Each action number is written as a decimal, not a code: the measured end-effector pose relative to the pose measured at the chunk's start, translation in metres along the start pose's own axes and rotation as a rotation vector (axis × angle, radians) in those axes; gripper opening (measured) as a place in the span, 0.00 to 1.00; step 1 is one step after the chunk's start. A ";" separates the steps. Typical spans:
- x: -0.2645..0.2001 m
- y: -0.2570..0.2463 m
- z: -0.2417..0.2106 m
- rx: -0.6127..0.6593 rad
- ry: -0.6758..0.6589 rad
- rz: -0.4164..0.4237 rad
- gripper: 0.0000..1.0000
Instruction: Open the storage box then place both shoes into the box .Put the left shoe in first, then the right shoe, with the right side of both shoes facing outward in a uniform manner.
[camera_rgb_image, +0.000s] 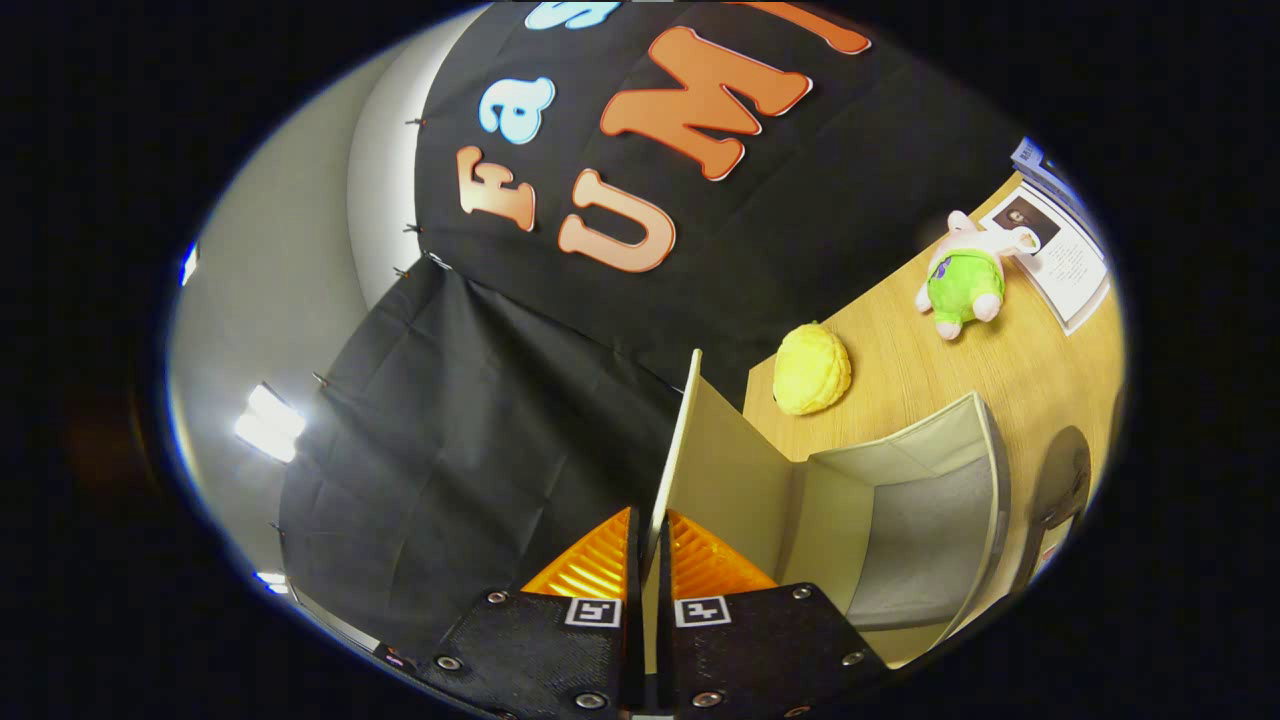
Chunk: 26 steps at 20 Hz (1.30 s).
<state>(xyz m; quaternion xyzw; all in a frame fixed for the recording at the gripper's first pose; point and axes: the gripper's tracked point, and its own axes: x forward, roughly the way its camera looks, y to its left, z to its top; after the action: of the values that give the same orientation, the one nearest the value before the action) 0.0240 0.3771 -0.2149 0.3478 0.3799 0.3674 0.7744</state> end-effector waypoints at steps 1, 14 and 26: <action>0.009 0.007 -0.003 -0.023 0.003 -0.004 0.07; 0.048 0.031 -0.036 -0.239 0.050 -0.042 0.98; -0.039 -0.083 0.023 -0.424 -0.137 -0.385 0.98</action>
<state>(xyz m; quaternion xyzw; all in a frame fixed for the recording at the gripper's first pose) 0.0512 0.2979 -0.2591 0.1236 0.3005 0.2608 0.9091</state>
